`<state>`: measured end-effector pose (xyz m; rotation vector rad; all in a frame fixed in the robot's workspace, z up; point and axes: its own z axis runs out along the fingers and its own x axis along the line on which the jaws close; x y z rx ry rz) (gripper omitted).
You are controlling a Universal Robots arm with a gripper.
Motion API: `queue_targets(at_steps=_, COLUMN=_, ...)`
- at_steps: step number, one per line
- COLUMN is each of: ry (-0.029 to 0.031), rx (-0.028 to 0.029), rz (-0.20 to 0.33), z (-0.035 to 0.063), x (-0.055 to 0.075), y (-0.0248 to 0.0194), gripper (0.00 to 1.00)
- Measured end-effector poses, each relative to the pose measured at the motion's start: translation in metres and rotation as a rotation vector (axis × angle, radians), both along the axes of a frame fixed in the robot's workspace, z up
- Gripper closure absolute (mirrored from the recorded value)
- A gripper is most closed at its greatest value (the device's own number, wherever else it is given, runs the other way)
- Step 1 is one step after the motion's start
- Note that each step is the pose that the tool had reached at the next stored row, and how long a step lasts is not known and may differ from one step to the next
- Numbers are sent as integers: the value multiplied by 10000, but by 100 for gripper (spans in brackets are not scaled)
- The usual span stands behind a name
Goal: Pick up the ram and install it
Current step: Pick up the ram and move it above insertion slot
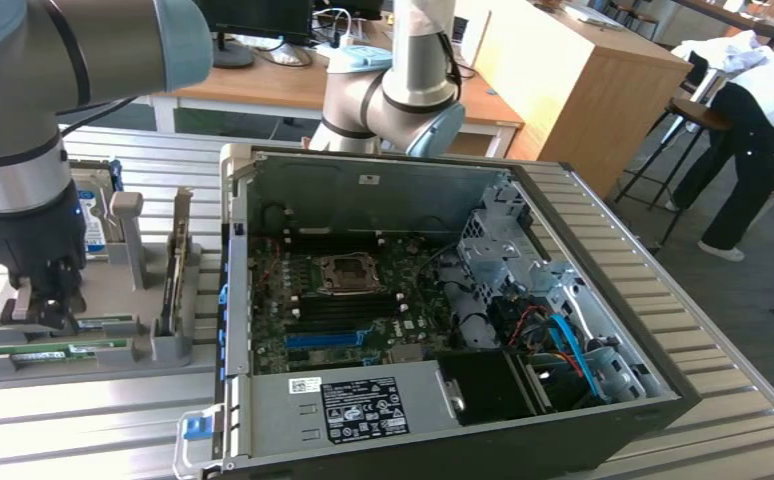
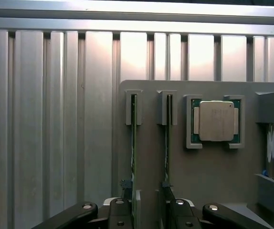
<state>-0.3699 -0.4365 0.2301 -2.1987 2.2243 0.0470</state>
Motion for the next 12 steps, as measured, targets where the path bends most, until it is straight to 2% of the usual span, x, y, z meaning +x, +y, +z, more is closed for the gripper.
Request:
queue_targets(at_steps=6, ry=1, rx=0, rz=-1, z=-21, x=0, y=-1, gripper=64)
queue_targets(at_steps=12, ry=1, rx=0, rz=-1, z=-22, x=0, y=-28, gripper=64)
